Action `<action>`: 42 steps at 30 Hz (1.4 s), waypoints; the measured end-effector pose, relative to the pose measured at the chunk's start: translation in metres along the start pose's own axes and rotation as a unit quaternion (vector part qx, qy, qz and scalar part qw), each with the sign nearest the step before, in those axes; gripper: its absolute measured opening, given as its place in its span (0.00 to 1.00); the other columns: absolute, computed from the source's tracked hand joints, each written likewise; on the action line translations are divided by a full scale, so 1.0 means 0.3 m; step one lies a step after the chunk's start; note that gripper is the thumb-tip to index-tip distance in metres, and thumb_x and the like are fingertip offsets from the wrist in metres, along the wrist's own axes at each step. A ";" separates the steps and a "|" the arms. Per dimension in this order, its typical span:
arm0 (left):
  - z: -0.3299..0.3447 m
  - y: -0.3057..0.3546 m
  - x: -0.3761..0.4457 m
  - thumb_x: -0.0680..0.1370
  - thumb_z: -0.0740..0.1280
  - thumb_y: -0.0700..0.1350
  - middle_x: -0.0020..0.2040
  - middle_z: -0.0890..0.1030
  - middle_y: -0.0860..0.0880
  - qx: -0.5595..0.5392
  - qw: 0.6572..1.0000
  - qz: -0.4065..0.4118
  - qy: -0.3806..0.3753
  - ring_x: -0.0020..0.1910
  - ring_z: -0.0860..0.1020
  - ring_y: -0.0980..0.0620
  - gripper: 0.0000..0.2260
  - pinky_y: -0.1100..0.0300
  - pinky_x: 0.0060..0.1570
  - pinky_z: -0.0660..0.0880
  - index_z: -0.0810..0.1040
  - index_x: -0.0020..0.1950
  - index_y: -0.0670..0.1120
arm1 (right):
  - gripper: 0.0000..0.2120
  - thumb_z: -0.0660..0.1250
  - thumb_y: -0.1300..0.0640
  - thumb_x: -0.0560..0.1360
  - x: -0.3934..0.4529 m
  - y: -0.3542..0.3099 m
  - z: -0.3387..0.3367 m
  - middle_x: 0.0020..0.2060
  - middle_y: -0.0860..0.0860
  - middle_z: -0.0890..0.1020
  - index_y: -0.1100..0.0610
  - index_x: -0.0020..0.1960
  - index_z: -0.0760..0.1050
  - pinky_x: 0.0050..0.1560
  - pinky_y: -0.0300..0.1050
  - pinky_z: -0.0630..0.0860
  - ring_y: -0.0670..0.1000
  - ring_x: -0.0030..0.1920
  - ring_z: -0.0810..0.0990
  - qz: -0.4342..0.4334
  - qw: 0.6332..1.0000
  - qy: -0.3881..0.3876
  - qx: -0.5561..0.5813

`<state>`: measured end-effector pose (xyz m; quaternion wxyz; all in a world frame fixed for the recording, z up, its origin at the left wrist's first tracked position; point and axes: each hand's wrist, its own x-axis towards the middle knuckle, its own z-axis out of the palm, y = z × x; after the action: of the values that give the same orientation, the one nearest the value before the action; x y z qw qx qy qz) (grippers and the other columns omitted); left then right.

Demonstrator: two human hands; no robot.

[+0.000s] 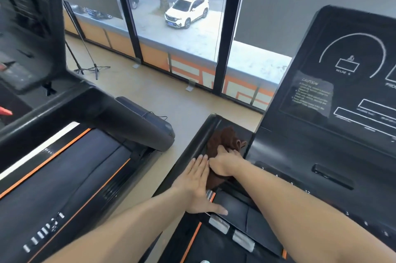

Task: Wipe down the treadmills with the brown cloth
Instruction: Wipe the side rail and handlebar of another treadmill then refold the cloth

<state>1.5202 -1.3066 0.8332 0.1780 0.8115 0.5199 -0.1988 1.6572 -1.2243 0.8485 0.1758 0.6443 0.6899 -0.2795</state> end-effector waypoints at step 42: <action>0.063 -0.169 -0.009 0.84 0.61 0.57 0.74 0.72 0.47 -0.515 0.811 -0.243 0.135 0.71 0.72 0.46 0.26 0.54 0.69 0.66 0.65 0.79 0.48 | 0.34 0.74 0.62 0.73 -0.185 -0.111 0.345 0.73 0.47 0.67 0.49 0.76 0.69 0.76 0.47 0.67 0.49 0.74 0.63 -0.157 0.914 0.269 0.261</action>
<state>1.4702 -1.2981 0.8142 0.4438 0.4670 0.7451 0.1727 1.6182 -1.3320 0.8064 -0.2372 0.6016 0.7055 -0.2899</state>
